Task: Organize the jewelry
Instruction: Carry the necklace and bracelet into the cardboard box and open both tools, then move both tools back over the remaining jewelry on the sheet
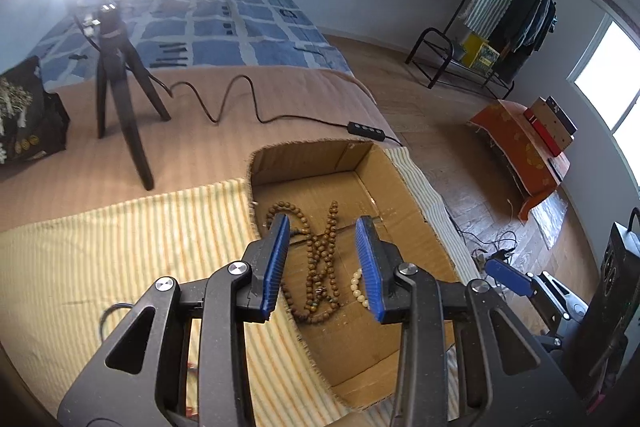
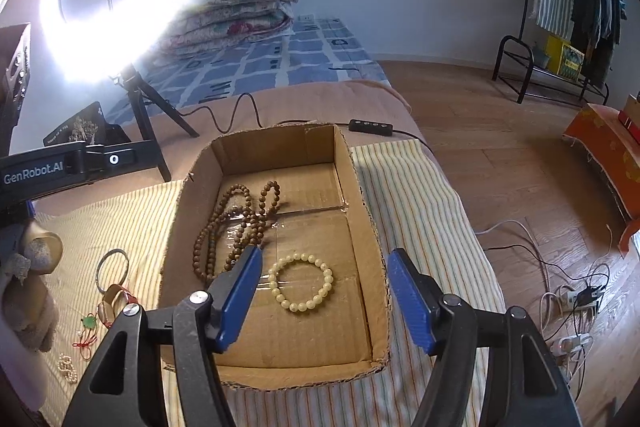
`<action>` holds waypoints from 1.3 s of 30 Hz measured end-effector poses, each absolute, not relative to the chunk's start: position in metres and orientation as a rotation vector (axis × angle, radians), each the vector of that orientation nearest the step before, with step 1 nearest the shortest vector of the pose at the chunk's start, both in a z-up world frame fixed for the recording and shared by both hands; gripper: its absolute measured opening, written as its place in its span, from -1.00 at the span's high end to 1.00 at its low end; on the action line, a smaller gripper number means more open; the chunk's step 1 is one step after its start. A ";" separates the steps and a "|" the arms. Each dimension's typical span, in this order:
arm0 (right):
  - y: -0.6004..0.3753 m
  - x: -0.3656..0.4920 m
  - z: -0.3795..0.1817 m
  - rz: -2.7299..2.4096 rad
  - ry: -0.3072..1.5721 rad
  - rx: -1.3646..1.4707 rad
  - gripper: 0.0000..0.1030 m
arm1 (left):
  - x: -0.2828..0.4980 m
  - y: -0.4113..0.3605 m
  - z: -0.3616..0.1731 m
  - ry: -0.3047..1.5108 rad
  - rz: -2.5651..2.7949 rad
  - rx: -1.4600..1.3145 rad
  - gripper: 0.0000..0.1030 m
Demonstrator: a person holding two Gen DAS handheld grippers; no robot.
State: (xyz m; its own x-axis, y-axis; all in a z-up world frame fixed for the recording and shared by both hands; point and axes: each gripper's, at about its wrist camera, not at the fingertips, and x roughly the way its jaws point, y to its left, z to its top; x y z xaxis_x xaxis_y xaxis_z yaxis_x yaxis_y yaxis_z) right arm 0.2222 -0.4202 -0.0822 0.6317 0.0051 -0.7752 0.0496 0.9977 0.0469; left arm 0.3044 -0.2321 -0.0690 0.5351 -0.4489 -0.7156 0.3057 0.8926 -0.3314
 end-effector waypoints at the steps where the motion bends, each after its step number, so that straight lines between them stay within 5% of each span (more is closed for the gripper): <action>1: -0.420 0.222 -0.081 -0.023 0.884 0.067 -0.32 | 0.302 -0.228 -0.065 0.891 -0.446 -0.171 0.34; 11: -0.391 0.213 -0.058 0.029 0.829 0.053 -0.59 | 0.280 -0.177 -0.036 0.823 -0.388 -0.126 0.33; 14: -0.374 0.210 -0.052 0.066 0.815 0.040 -0.68 | 0.272 -0.152 -0.030 0.810 -0.365 -0.125 0.04; 23: -0.324 0.201 -0.051 0.189 0.820 -0.017 -0.89 | 0.237 -0.081 -0.029 0.797 -0.300 -0.082 0.02; 39: -0.246 0.203 -0.099 0.332 0.961 -0.085 -0.89 | 0.194 -0.018 -0.110 0.977 -0.298 -0.057 0.02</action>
